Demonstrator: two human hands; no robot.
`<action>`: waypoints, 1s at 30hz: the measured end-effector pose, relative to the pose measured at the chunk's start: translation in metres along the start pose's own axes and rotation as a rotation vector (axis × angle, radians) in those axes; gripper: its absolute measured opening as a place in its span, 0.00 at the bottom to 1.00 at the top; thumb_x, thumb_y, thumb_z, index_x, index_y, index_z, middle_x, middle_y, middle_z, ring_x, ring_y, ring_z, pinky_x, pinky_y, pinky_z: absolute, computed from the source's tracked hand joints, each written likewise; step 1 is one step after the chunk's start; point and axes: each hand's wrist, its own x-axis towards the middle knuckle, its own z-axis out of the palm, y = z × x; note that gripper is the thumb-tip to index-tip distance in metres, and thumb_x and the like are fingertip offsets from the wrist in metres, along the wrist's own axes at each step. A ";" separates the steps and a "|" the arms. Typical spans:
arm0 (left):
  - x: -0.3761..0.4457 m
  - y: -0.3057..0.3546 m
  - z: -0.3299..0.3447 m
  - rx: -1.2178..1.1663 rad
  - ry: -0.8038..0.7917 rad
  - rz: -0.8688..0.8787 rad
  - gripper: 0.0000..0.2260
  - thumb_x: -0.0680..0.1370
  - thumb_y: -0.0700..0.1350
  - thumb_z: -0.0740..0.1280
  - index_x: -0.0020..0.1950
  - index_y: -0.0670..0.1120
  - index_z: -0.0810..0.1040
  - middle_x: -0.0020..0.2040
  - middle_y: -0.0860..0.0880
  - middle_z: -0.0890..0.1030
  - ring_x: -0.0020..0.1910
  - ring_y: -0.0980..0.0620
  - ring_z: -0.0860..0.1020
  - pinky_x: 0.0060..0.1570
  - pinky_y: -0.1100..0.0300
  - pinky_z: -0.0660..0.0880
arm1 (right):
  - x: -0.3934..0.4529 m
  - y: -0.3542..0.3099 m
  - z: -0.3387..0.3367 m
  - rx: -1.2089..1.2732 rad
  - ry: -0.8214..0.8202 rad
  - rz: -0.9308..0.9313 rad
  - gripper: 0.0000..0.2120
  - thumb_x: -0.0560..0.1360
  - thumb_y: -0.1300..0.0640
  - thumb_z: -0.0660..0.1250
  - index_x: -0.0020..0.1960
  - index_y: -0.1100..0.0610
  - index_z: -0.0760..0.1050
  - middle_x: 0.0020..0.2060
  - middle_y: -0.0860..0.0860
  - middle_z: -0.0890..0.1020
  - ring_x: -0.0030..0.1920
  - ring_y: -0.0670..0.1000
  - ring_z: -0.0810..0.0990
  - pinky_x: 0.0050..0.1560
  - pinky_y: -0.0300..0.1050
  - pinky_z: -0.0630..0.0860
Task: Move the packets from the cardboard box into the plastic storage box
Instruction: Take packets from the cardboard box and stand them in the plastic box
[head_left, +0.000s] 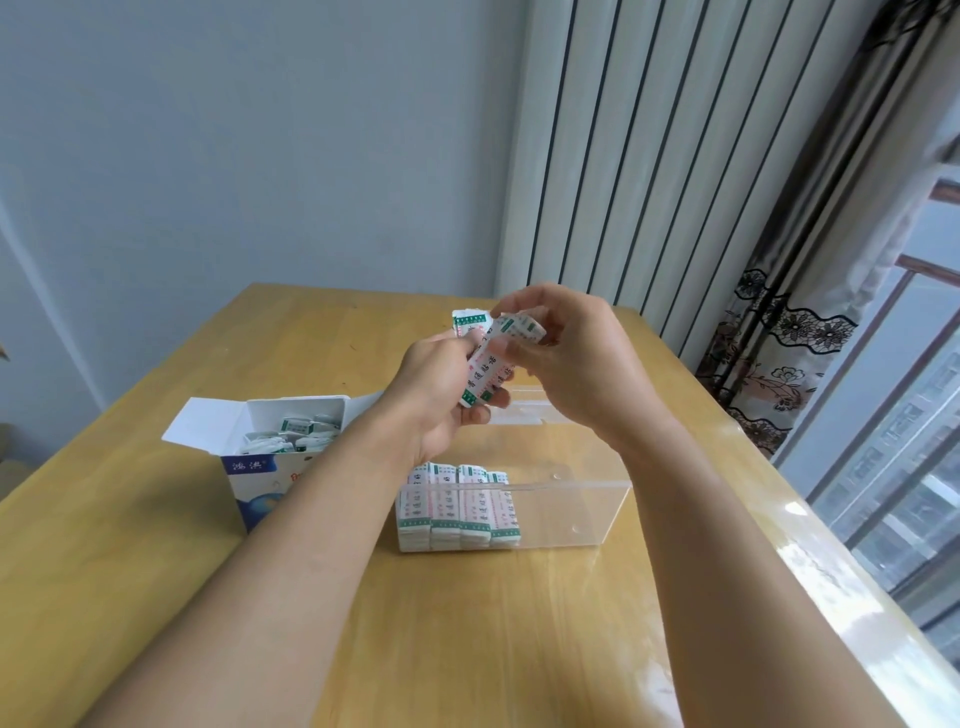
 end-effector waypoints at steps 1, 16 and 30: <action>0.001 0.000 -0.001 0.003 -0.004 -0.006 0.13 0.86 0.45 0.57 0.61 0.40 0.77 0.39 0.43 0.79 0.27 0.49 0.75 0.19 0.64 0.64 | 0.000 -0.001 -0.003 -0.058 -0.033 -0.016 0.11 0.76 0.58 0.75 0.56 0.48 0.80 0.43 0.46 0.84 0.38 0.38 0.81 0.37 0.37 0.80; 0.004 -0.001 -0.011 0.303 -0.031 -0.013 0.12 0.86 0.45 0.57 0.58 0.41 0.77 0.40 0.41 0.80 0.26 0.50 0.71 0.19 0.64 0.61 | -0.001 0.004 -0.010 -0.364 -0.264 -0.047 0.10 0.78 0.56 0.73 0.57 0.45 0.82 0.42 0.40 0.82 0.40 0.41 0.80 0.34 0.32 0.70; 0.006 0.002 -0.009 0.208 0.071 0.113 0.11 0.86 0.48 0.57 0.57 0.44 0.76 0.44 0.40 0.82 0.27 0.49 0.76 0.22 0.62 0.68 | -0.005 0.000 -0.015 -0.300 -0.242 0.114 0.09 0.73 0.60 0.76 0.46 0.46 0.84 0.40 0.42 0.86 0.40 0.44 0.85 0.45 0.46 0.83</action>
